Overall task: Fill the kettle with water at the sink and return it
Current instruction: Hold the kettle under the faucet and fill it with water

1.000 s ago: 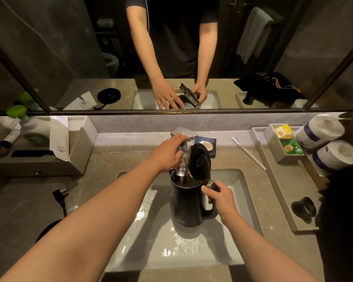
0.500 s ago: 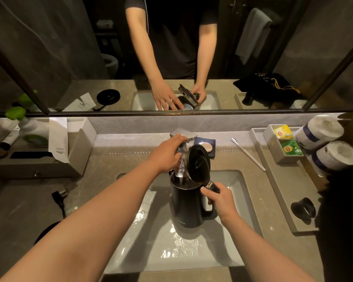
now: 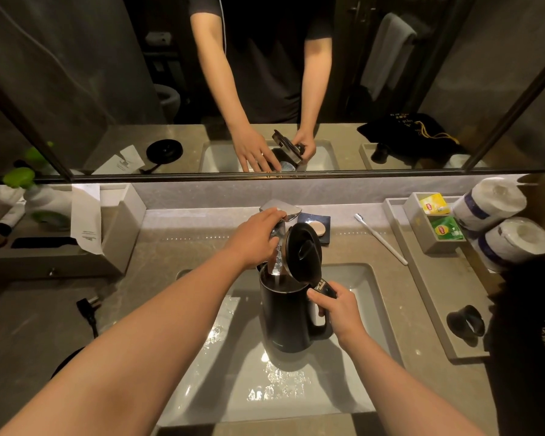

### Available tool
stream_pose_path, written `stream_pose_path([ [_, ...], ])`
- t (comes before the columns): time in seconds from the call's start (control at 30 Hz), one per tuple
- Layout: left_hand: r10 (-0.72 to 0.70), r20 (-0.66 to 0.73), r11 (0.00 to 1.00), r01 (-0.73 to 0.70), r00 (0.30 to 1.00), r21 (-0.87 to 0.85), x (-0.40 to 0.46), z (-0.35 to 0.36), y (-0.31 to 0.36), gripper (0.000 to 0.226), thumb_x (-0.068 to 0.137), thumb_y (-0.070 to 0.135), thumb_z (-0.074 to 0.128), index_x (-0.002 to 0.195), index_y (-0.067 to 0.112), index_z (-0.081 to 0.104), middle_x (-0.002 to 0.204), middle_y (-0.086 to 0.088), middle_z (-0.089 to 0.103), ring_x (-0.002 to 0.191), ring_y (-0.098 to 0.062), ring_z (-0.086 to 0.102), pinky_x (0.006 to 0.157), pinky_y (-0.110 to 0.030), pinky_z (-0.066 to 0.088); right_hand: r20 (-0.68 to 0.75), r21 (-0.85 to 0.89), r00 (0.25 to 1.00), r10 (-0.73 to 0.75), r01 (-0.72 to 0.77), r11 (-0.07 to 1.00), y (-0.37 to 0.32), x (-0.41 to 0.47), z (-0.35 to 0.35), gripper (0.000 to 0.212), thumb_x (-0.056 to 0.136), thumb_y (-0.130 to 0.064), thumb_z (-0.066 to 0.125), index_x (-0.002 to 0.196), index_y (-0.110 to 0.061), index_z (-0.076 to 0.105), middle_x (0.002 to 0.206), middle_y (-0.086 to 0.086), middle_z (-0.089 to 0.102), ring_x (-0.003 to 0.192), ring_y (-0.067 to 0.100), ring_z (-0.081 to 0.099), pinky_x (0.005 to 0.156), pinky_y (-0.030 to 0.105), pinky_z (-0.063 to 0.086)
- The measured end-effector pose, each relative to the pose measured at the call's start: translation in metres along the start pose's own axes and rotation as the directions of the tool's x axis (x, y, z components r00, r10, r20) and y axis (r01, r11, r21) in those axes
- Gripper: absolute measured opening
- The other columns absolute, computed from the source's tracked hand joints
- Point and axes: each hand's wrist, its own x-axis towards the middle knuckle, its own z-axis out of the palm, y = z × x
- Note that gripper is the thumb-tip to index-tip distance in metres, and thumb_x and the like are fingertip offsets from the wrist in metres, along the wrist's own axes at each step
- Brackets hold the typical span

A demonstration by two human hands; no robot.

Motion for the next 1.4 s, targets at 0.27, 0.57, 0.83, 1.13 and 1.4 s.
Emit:
stream_pose_path([
  [0.27, 0.002, 0.002, 1.000, -0.002, 1.000, -0.024, 0.003, 0.000, 0.000, 0.050, 0.088, 0.014, 0.053, 0.136, 0.025, 0.042, 0.142, 0.001, 0.045, 0.121, -0.023, 0.050, 0.098, -0.044, 0.046, 0.001, 0.017, 1.000, -0.008, 0.008, 1.000, 0.000, -0.002, -0.002, 0.013, 0.077, -0.023, 0.079, 0.083, -0.014, 0.071, 0.061, -0.012, 0.066, 0.067, 0.018, 0.058, 0.065, 0.035, 0.046],
  [0.57, 0.000, 0.003, 0.999, 0.000, 1.000, -0.046, 0.005, 0.000, -0.001, 0.051, 0.087, 0.014, 0.053, 0.135, 0.026, 0.042, 0.140, 0.003, 0.045, 0.120, -0.020, 0.050, 0.095, -0.038, 0.048, 0.004, 0.031, 1.000, -0.007, 0.007, 0.999, 0.001, -0.001, -0.003, 0.014, 0.076, -0.023, 0.079, 0.082, -0.014, 0.071, 0.060, -0.011, 0.066, 0.065, 0.018, 0.058, 0.064, 0.035, 0.046],
  [0.83, -0.002, 0.017, 0.999, 0.003, 1.000, -0.051, 0.005, 0.000, -0.002, 0.053, 0.087, 0.014, 0.054, 0.137, 0.027, 0.041, 0.143, 0.004, 0.043, 0.122, -0.019, 0.049, 0.094, -0.037, 0.047, 0.004, 0.038, 1.000, -0.009, 0.009, 0.999, 0.004, 0.000, -0.004, 0.016, 0.071, -0.029, 0.080, 0.076, -0.018, 0.071, 0.058, -0.011, 0.065, 0.062, 0.018, 0.057, 0.062, 0.035, 0.046],
  [1.13, 0.003, 0.013, 0.999, -0.002, 1.000, -0.052, 0.002, 0.000, -0.002, 0.055, 0.087, 0.011, 0.052, 0.138, 0.027, 0.039, 0.145, 0.004, 0.041, 0.122, -0.020, 0.049, 0.094, -0.037, 0.047, 0.001, 0.040, 1.000, -0.020, 0.020, 0.999, 0.008, 0.001, -0.004, 0.015, 0.075, -0.021, 0.081, 0.071, -0.016, 0.067, 0.058, -0.007, 0.063, 0.062, 0.019, 0.056, 0.061, 0.036, 0.046],
  [1.4, -0.012, 0.019, 0.999, 0.013, 1.000, -0.049, 0.002, -0.002, -0.001, 0.054, 0.087, 0.009, 0.051, 0.137, 0.028, 0.040, 0.146, 0.004, 0.041, 0.121, -0.021, 0.051, 0.095, -0.042, 0.049, -0.009, -0.011, 0.999, -0.034, 0.034, 0.999, 0.015, 0.001, -0.003, 0.014, 0.077, -0.025, 0.079, 0.074, -0.017, 0.067, 0.059, -0.010, 0.062, 0.063, 0.019, 0.057, 0.059, 0.034, 0.047],
])
